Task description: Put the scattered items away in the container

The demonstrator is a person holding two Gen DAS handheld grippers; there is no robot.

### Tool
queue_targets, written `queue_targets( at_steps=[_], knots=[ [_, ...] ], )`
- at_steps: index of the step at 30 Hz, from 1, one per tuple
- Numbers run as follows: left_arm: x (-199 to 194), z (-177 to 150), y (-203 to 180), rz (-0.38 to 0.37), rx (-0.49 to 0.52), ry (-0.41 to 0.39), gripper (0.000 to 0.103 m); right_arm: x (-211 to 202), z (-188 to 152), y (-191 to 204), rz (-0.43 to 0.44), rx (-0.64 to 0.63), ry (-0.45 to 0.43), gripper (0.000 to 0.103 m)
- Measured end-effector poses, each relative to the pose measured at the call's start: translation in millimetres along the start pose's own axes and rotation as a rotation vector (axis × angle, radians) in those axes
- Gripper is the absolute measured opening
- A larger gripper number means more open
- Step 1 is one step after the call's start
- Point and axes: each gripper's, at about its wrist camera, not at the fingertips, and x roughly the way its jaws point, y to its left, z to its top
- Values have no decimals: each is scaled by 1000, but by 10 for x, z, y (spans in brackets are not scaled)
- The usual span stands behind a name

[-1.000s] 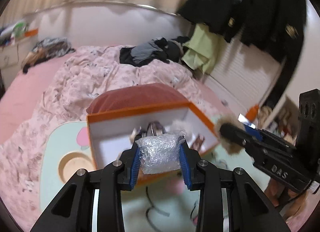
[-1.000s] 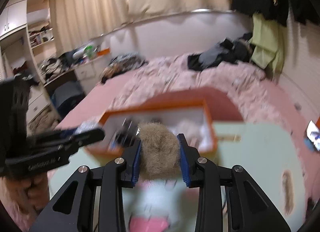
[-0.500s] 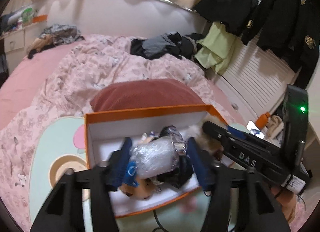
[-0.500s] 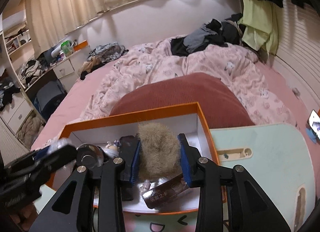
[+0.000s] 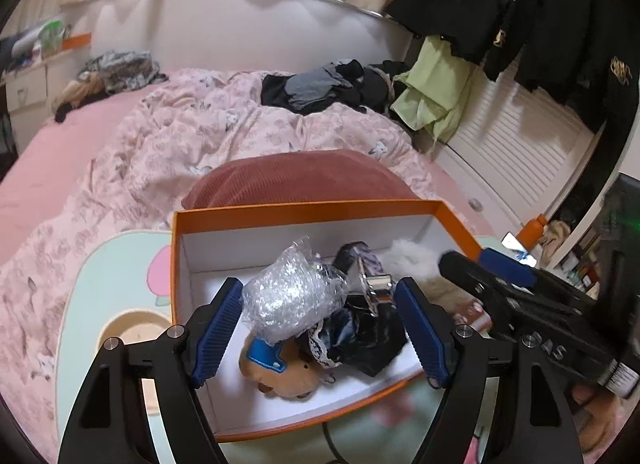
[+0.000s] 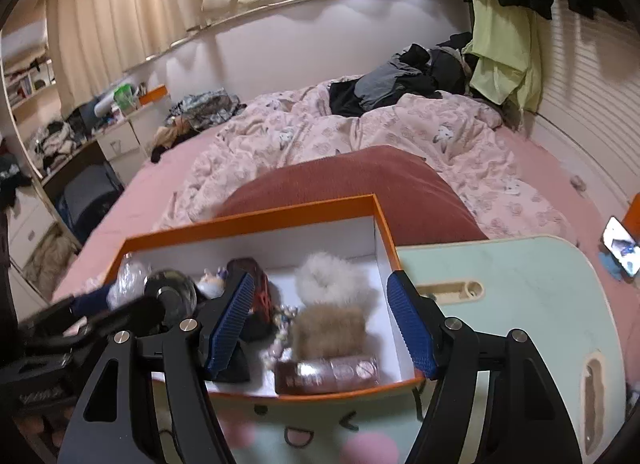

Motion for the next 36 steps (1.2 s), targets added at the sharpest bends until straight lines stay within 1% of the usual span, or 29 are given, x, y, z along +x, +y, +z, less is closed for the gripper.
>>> queue_targets(
  at_steps=[3, 6, 9, 11, 12, 14, 15, 16, 17, 21, 23, 25, 28, 30, 34, 36],
  knots=[
    [12, 14, 18, 2, -4, -10, 78, -35, -53, 59, -39, -20, 9, 70],
    [25, 24, 33, 3, -5, -14, 78, -19, -90, 185, -123, -83, 43, 70],
    [34, 25, 51, 6, -1, -20, 78, 4, -137, 273, -184, -140, 63, 70],
    [43, 29, 52, 8, -1, -24, 78, -6, -174, 301, -177, -152, 71, 70],
    [44, 29, 51, 9, -4, -26, 78, -5, -191, 309, -159, -152, 82, 70],
    [29, 14, 46, 6, -9, -28, 78, 15, -196, 263, -87, -95, 123, 70],
    [13, 6, 43, 6, -13, -30, 78, 26, -191, 254, -66, -78, 138, 70],
    [-14, -3, 46, 3, -20, -36, 78, 8, -189, 269, -78, -86, 117, 70],
    [-43, -9, 49, -3, -28, -43, 78, -34, -186, 277, -87, -99, 72, 70],
    [-218, 6, 78, -31, -84, -77, 83, -339, -212, 314, -68, -105, -85, 70],
    [-328, 11, 54, -47, -83, -91, 84, -451, -200, 360, -84, -116, -129, 70],
    [-468, -5, 10, -56, -65, -112, 84, -467, -171, 399, -109, -130, -121, 70],
    [-671, -90, -24, -55, -56, -143, 91, -463, -192, 368, -105, -106, -82, 70],
    [-764, -173, -50, -30, -43, -135, 91, -495, -258, 294, -91, -73, -66, 70],
    [-901, -424, -136, -5, 14, -122, 92, -678, -436, 121, -101, -24, -64, 70],
    [-895, -568, -202, 8, 54, -104, 92, -766, -507, 58, -111, -19, -56, 70]
  ],
)
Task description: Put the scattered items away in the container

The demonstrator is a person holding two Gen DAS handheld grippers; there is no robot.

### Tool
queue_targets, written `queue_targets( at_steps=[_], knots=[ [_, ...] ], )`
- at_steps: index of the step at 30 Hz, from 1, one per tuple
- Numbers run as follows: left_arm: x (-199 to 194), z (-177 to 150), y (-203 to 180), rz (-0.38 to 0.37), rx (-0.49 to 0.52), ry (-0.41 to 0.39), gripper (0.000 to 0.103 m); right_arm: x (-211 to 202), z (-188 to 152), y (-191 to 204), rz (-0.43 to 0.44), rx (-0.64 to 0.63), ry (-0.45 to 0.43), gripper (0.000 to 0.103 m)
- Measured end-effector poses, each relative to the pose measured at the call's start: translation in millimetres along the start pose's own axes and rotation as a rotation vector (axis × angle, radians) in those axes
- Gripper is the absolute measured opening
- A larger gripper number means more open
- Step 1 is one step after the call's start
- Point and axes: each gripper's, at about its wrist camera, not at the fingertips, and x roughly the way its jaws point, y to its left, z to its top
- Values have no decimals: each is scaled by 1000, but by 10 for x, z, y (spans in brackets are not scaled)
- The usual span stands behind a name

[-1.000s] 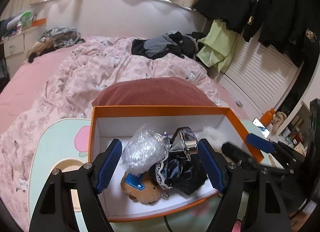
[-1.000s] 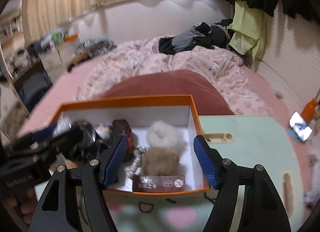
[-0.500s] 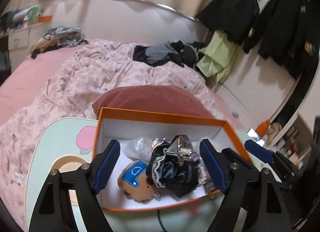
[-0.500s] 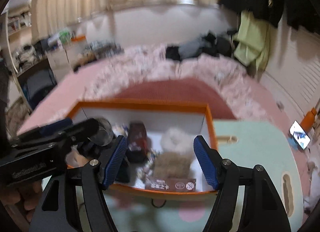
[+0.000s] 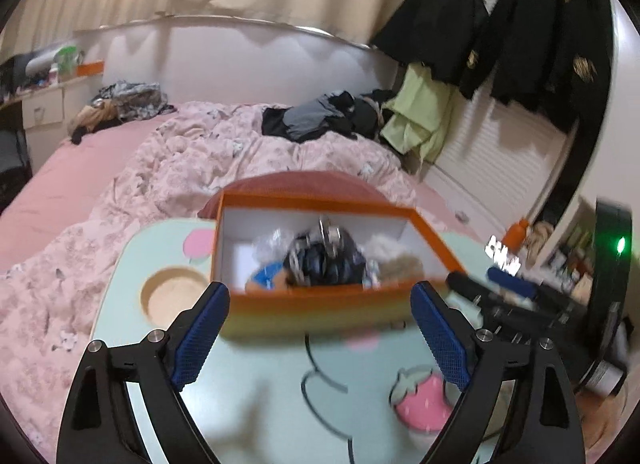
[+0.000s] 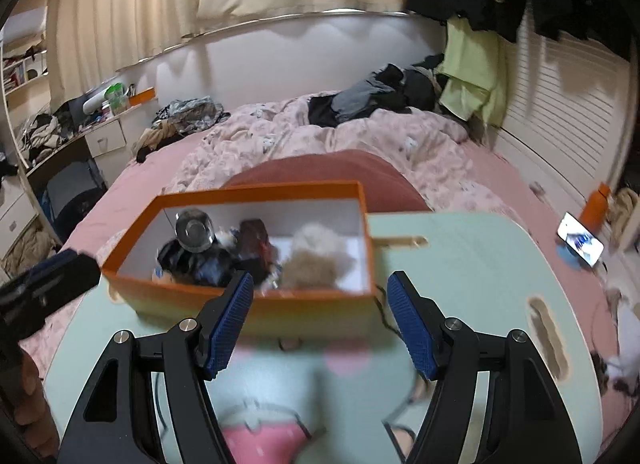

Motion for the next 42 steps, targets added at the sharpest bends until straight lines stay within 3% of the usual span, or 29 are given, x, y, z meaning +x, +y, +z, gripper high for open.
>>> queue_targets(
  at_steps=[3, 6, 9, 15, 17, 21, 23, 27, 42],
  knots=[
    [134, -108, -120, -17, 55, 69, 92, -59, -125, -91, -35, 4, 8, 70],
    [293, -203, -148, -17, 21, 135, 92, 56, -248, -137, -28, 8, 90, 70],
    [450, -318, -158, 30, 11, 198, 92, 192, -305, -200, -25, 32, 163, 70],
    [613, -433, -92, 120, -17, 253, 94, 351, -424, -201, -28, 12, 258, 70],
    [640, -456, -92, 150, -11, 255, 98, 379, -466, -193, -35, -7, 274, 72],
    [669, -493, -100, 193, -6, 272, 102, 425, -530, -178, -68, -38, 293, 96],
    [688, -512, -125, 211, 13, 282, 102, 465, -546, -220, -91, -21, 302, 103],
    [734, -515, -158, 258, 36, 302, 103, 497, -555, -258, -112, -3, 300, 103],
    [752, -496, -134, 249, 35, 303, 103, 456, -512, -283, -115, -7, 297, 103]
  ],
)
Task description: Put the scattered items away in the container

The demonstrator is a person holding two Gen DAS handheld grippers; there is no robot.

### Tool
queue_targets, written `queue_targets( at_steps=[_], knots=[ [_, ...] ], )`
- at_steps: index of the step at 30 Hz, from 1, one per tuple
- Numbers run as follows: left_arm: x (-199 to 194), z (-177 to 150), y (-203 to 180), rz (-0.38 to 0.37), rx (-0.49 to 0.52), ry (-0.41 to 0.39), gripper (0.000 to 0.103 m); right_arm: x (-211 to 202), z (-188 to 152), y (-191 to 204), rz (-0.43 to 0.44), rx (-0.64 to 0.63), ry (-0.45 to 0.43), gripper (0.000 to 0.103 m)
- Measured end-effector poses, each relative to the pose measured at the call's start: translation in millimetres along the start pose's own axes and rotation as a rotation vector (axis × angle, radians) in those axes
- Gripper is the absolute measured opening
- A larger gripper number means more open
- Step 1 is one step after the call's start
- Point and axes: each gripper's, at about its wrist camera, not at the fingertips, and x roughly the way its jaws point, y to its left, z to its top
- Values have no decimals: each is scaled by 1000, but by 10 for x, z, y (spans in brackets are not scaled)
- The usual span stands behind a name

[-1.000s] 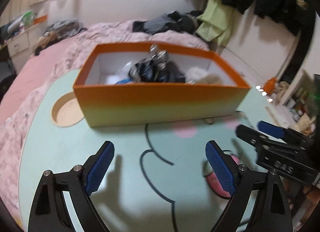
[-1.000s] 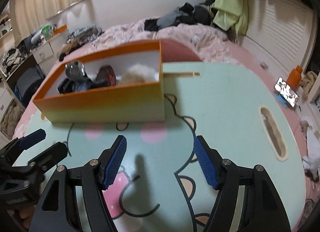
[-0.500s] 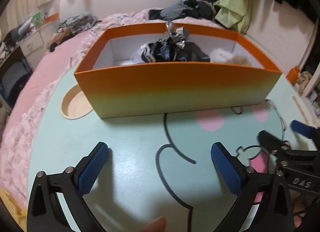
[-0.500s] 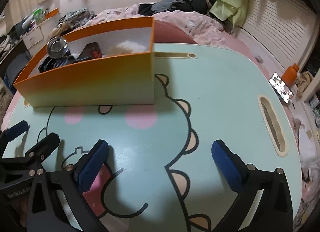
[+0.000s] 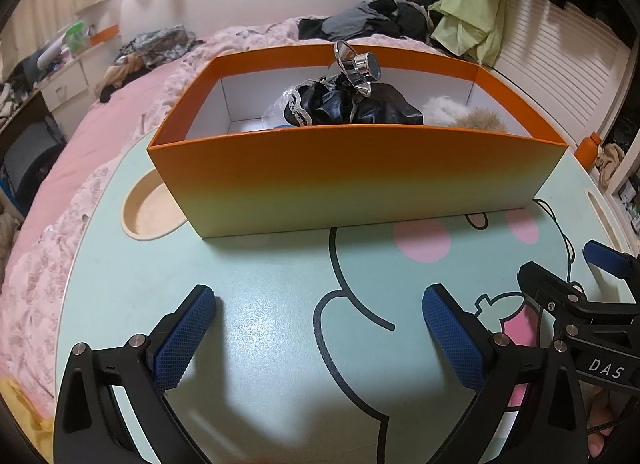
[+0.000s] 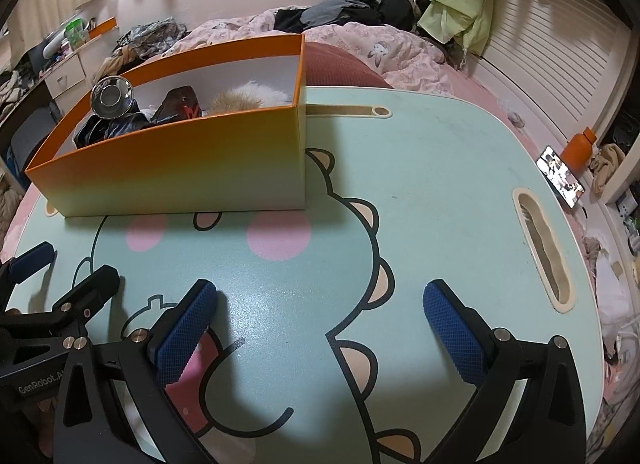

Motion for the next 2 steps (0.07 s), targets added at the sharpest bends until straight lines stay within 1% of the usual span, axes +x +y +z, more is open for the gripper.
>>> queue_targets(
  at_steps=[2],
  knots=[
    [-3, 0, -7, -2, 2, -2, 103, -1, -1, 4, 0, 0, 0, 103]
  ],
)
